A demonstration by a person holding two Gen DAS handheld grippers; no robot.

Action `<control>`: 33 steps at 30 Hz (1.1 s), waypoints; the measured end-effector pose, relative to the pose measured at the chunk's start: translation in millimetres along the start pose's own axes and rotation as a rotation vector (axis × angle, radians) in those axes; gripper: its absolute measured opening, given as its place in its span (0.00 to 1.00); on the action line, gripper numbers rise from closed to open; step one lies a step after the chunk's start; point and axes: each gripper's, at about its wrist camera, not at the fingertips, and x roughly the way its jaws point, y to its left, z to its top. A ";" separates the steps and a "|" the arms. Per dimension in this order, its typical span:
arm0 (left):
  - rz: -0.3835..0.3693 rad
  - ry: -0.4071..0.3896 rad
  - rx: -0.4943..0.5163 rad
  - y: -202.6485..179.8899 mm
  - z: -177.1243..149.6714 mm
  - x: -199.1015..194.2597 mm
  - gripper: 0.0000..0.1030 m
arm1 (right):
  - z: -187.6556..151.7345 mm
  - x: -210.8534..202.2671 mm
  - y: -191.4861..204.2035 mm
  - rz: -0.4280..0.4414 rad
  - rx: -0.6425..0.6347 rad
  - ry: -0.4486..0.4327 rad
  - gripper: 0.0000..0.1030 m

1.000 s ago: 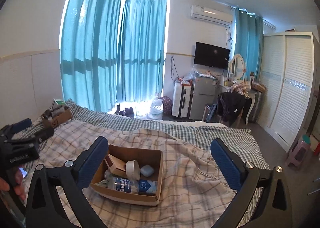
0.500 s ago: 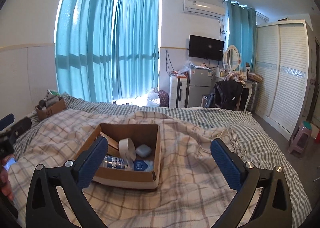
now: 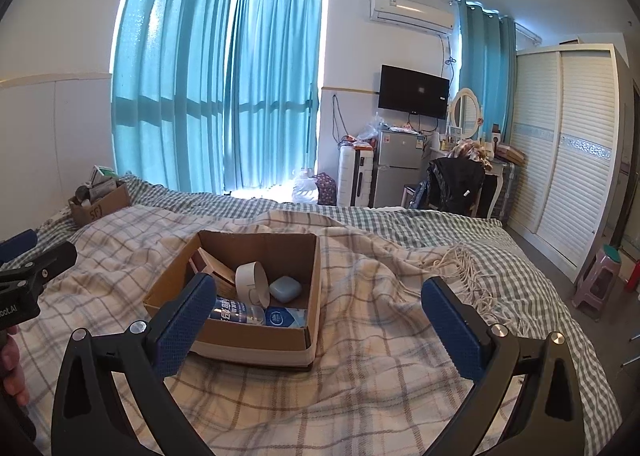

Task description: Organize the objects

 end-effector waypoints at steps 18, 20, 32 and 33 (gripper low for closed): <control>-0.033 0.030 0.028 -2.5 -2.1 4.3 1.00 | 0.0 -2.6 15.6 0.000 -0.035 -0.004 1.00; -0.032 0.025 0.030 -2.8 -1.6 3.5 1.00 | -0.2 -2.9 16.7 0.002 -0.037 -0.001 1.00; -0.030 0.030 0.040 -5.8 -3.6 3.6 1.00 | 3.7 -8.9 21.4 0.007 -0.042 -0.005 1.00; -0.029 0.031 0.041 -6.0 -3.7 3.8 1.00 | 3.3 -8.4 20.8 0.007 -0.039 -0.004 1.00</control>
